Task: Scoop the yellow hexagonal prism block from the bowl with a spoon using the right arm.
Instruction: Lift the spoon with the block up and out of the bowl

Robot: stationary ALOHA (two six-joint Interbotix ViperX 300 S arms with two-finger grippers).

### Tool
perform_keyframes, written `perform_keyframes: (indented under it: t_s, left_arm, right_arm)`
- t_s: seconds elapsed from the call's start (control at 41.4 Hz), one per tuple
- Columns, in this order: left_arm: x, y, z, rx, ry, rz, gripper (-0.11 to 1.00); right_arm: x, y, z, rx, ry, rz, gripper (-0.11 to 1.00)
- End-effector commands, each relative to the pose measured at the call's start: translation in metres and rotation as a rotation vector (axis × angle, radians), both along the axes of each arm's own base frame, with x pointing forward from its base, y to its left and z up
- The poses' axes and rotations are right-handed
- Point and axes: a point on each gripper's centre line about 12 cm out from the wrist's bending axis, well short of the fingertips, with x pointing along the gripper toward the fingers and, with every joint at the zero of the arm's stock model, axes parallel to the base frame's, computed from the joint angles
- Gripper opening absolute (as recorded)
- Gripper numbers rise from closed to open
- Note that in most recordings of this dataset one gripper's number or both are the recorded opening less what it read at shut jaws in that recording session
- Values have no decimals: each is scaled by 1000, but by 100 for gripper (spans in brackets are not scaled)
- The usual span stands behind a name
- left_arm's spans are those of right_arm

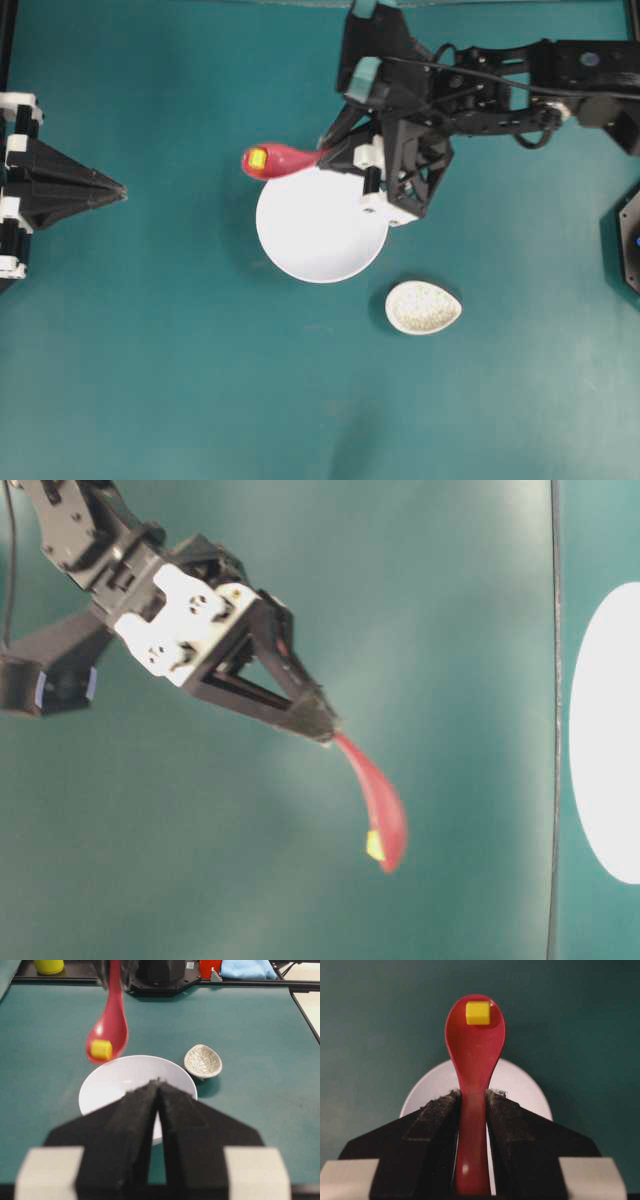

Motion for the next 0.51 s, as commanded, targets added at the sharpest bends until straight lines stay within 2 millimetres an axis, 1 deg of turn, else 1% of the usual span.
perform_keyframes:
  t_s: [0.0,0.242,0.483]
  left_arm:
    - [3,0,11,0,-26,1,5]
    - [3,0,11,0,-25,1,5]
    - [2,0,11,-1,-26,1,5]
  right_arm:
    - [-7,0,22,-28,-86,-1,24]
    - [-23,0,40,-82,-209,-9,24]
    - [-48,2,51,-101,-306,-18,24]
